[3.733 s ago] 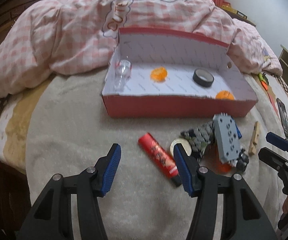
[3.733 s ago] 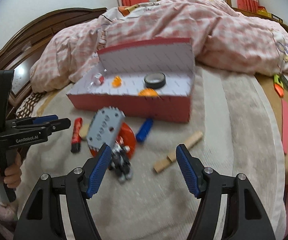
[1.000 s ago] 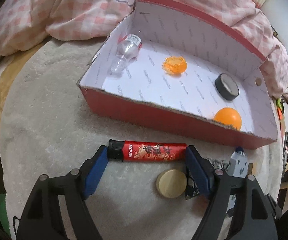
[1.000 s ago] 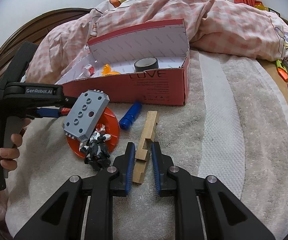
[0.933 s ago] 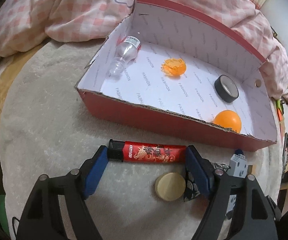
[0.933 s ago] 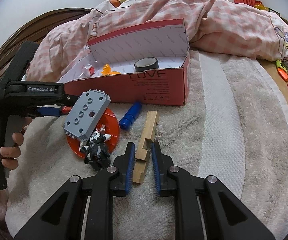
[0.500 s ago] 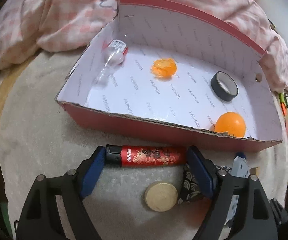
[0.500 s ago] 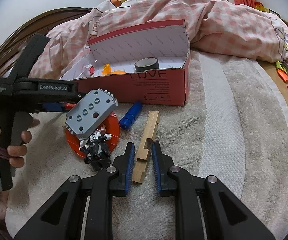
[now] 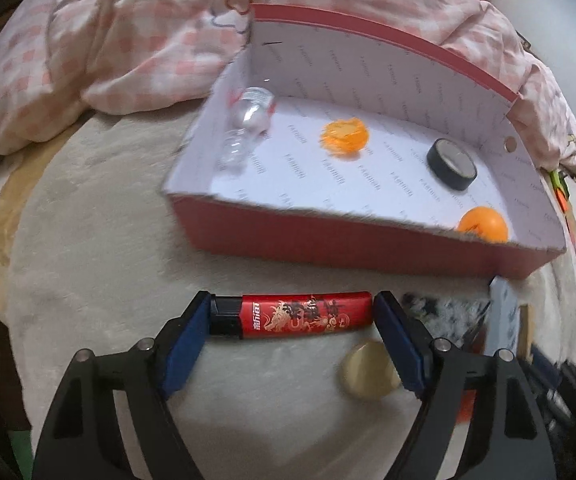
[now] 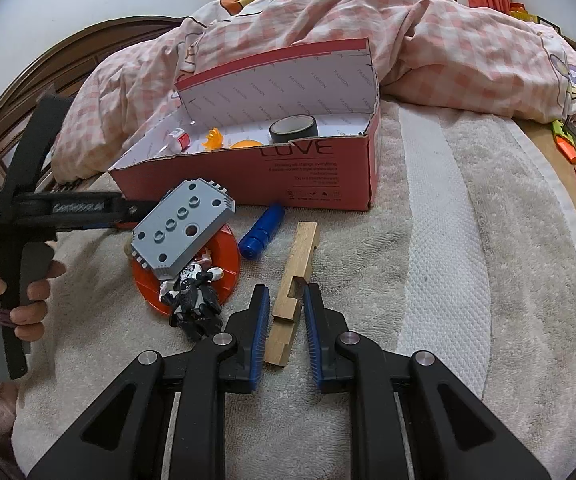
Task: Organize objects
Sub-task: 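Close the left gripper around the red lighter, then lift the red lighter and wooden stick and carry both over the shoebox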
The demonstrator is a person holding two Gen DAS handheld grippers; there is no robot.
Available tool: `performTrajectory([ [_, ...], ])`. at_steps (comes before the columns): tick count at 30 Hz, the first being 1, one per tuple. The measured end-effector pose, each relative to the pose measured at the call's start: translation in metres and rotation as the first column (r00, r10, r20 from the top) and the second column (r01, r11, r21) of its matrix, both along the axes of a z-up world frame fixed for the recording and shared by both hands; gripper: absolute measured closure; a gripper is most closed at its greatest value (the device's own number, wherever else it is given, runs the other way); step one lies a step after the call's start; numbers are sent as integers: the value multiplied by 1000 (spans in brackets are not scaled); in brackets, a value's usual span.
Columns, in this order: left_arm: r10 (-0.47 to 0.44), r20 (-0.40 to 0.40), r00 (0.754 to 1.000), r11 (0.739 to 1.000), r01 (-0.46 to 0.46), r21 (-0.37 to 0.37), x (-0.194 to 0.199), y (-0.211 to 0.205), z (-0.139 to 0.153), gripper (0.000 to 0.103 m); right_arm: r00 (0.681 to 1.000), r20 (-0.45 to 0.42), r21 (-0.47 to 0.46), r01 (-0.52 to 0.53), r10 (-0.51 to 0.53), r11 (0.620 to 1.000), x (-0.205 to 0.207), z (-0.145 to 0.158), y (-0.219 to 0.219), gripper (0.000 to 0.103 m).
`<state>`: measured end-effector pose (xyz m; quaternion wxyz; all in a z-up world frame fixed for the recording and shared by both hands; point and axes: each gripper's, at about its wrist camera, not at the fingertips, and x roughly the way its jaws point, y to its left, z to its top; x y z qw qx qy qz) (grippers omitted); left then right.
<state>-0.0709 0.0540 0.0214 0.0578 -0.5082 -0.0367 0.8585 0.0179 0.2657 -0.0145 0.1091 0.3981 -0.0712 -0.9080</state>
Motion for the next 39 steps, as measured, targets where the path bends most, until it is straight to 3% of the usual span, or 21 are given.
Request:
performTrajectory([
  [12,-52,29,998,998,51,27,-6,-7,3,20,1000,0,-1,-1,1,1000,0,0,0,84],
  [17,-52,42,998,999,52,-9,-10,-2,6,19,1000,0,-3,-1,1,1000,1,1,0,84],
  [22,-83,88,993,996,80,44,-27,7,1,15,1000,0,-4,-2,2,1000,1,1,1,84],
  [27,-110,107,988,994,110,4,-33,18,-4,14,1000,0,-5,-2,2,1000,0,1,2,84],
  [32,-133,100,986,985,143,-100,-34,34,-10,13,1000,0,-5,-2,2,1000,0,1,3,84],
  [39,-125,46,991,988,129,-82,-32,33,-11,14,1000,2,-8,-3,3,1000,-1,1,4,84],
])
